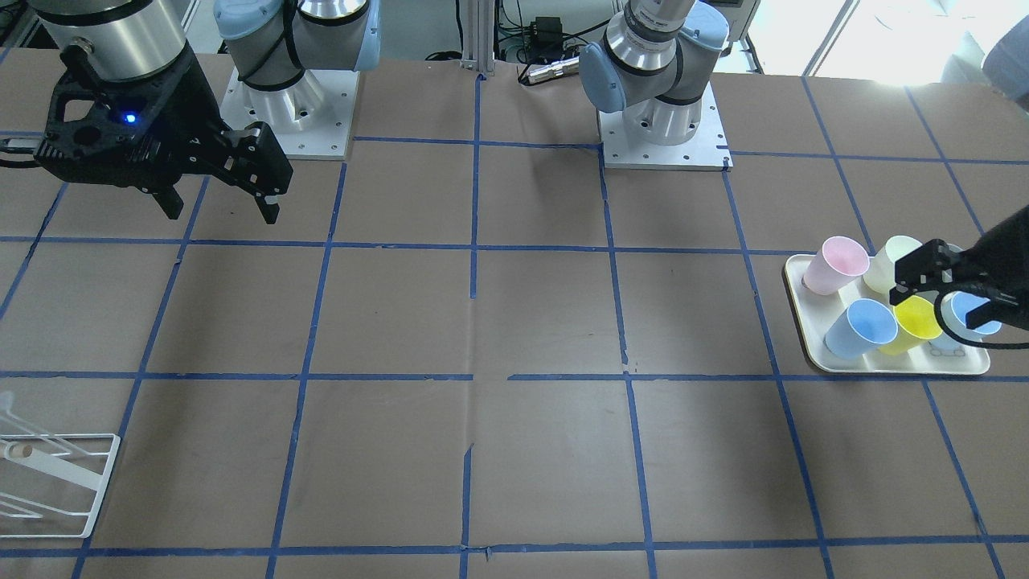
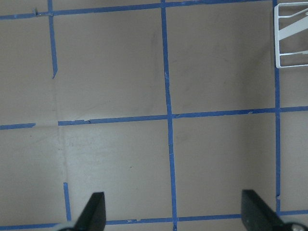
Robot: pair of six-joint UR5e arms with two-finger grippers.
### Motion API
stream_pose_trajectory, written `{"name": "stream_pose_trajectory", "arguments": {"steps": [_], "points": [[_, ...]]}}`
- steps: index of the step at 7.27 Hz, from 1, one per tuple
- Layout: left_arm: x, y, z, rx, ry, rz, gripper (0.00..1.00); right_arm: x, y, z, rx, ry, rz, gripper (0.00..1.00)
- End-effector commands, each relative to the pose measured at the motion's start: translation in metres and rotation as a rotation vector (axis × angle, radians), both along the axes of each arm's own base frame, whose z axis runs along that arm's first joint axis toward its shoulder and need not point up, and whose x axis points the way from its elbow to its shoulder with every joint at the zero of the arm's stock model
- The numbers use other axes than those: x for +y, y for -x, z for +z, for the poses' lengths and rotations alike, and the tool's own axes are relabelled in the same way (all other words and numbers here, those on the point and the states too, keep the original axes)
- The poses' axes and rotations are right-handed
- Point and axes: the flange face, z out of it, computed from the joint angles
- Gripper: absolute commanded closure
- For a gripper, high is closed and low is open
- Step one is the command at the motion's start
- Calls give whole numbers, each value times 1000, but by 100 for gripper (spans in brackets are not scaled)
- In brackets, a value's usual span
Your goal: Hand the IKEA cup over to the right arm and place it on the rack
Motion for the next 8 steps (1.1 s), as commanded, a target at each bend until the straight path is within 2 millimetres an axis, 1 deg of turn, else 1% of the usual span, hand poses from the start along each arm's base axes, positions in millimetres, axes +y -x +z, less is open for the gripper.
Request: {"name": "stream_pose_trajectory", "arguments": {"steps": [1,2,3,4,5,6,7,8], "points": [[7,-60,-55,48,-45,-22,0,0,0,0,0,0,0,0],[17,-78,-69,57,-48,-13,0,0,0,-1,0,-1,0,0],[19,-80,-75,48,-30,-57,0,0,0,-1,2,-1,0,0],[20,-81,-87,41,-9,-173,0,0,0,-1,0,-1,0,0],[28,-85,-104,30,9,-238,0,0,0,0,0,0,0,0],[42,-92,-124,13,27,-231,0,0,0,0,2,0,0,0],[46,-94,-134,-5,49,-237,0,0,0,0,2,0,0,0],[45,-94,-142,5,41,-221,0,0,0,0,2,-1,0,0]]}}
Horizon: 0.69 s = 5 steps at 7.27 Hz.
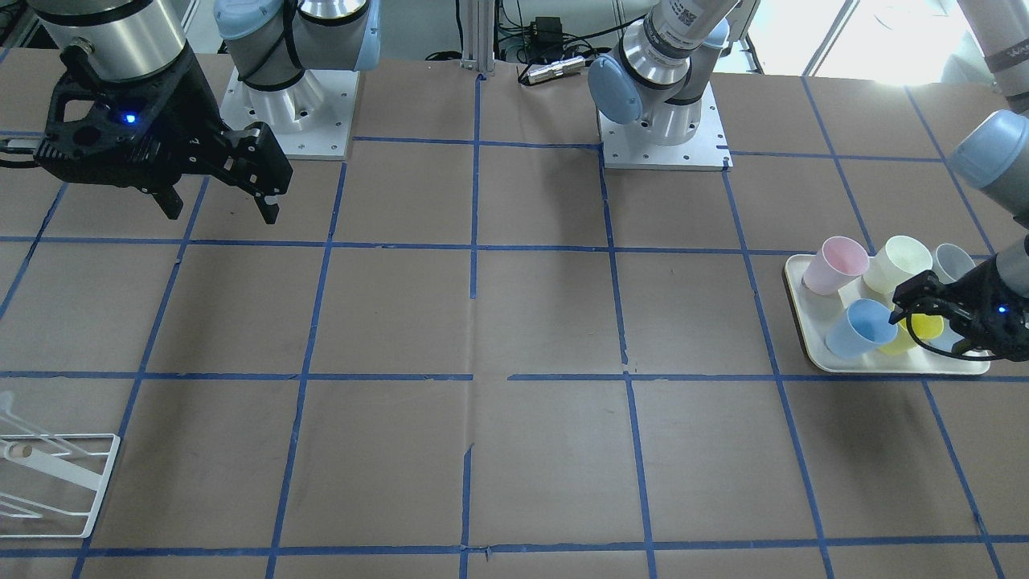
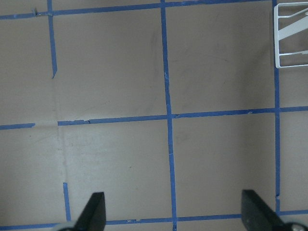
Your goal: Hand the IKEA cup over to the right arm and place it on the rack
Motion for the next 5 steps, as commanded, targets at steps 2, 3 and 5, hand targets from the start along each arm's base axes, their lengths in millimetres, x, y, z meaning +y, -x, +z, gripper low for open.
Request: {"name": "stream_pose_trajectory", "arguments": {"steps": [2,3,5], "points": [[2,3,-26,16,-15,13,0,0,0,-1,2,-3,0,0],[6,3,-33,36,-26,18,0,0,0,-1,0,-1,0,0],[9,5,-44,39,-46,30,11,0,0,-1,0,-3,0,0]]}}
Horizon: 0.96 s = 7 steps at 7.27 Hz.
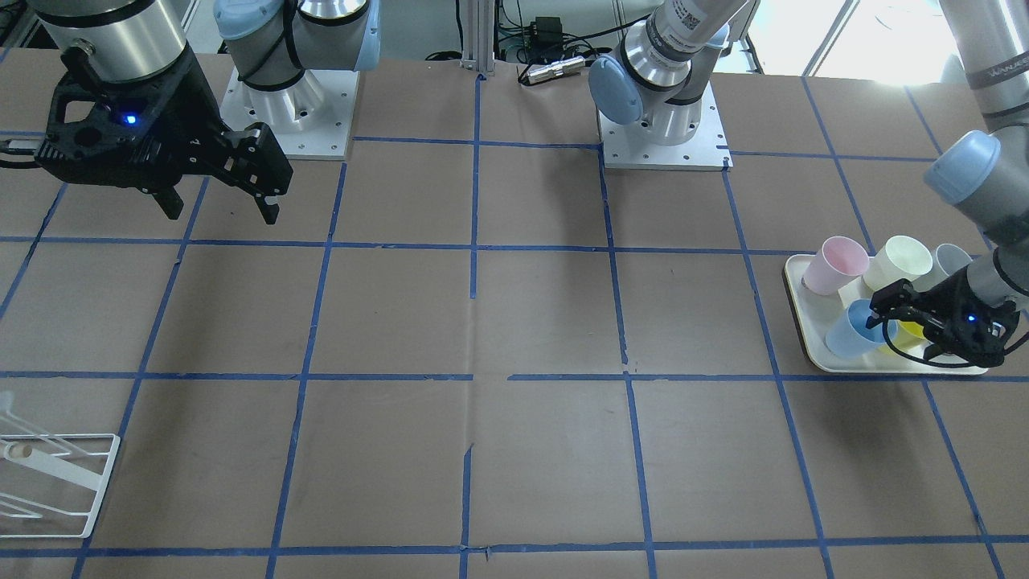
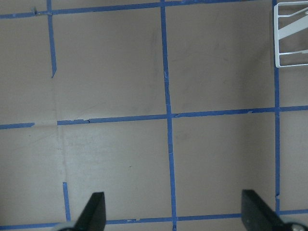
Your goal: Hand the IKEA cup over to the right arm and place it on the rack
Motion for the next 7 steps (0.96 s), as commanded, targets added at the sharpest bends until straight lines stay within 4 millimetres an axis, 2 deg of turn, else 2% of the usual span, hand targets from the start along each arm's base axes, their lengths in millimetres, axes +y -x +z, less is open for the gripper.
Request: {"name": "stream_pose_trajectory", "arguments": {"steps": [1,3,4,6,7], "points": [[1,0,-6,-6,-13,27,28,0,0,0,0,-1,0,0],[0,0,-5,-10,-12,28,64,0,0,0,-2,1,0,0],[0,3,2,-17,-4,27,82,0,0,1,1,1,0,0],[0,7,4,-12,2,24,100,0,0,0,0,1,0,0],[-1,7,5,-11,5,24,100,0,0,1,1,1,0,0]]}}
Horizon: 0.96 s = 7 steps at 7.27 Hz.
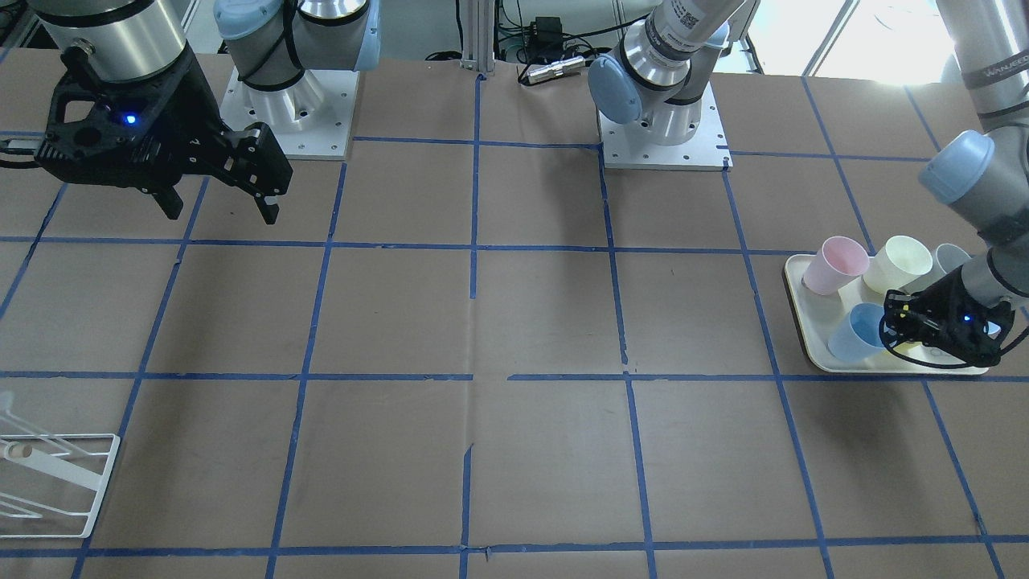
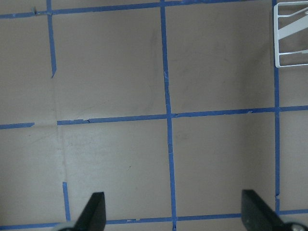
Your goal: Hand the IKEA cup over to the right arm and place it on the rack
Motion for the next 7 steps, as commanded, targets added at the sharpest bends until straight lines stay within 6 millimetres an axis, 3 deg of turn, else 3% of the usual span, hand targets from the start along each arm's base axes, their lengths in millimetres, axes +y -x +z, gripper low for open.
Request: {"name": "stream_pose_trajectory", "arguments": {"steps": [1,3,5,6,7], "points": [[-3,-1,8,-9,13,-1,100,0,0,1,-1,2,0,0],[-8,0,46,-30,59,-8,100,0,0,1,-1,2,0,0],[-13,28,95,183,67,54,100,-1,3,1,1,2,-6,0],[-11,70,120,364,0,113,100,-1,4,3,-1,3,-8,0],[-3,97,137,529,-74,203,100,-2,7,5,-1,8,-14,0]]}}
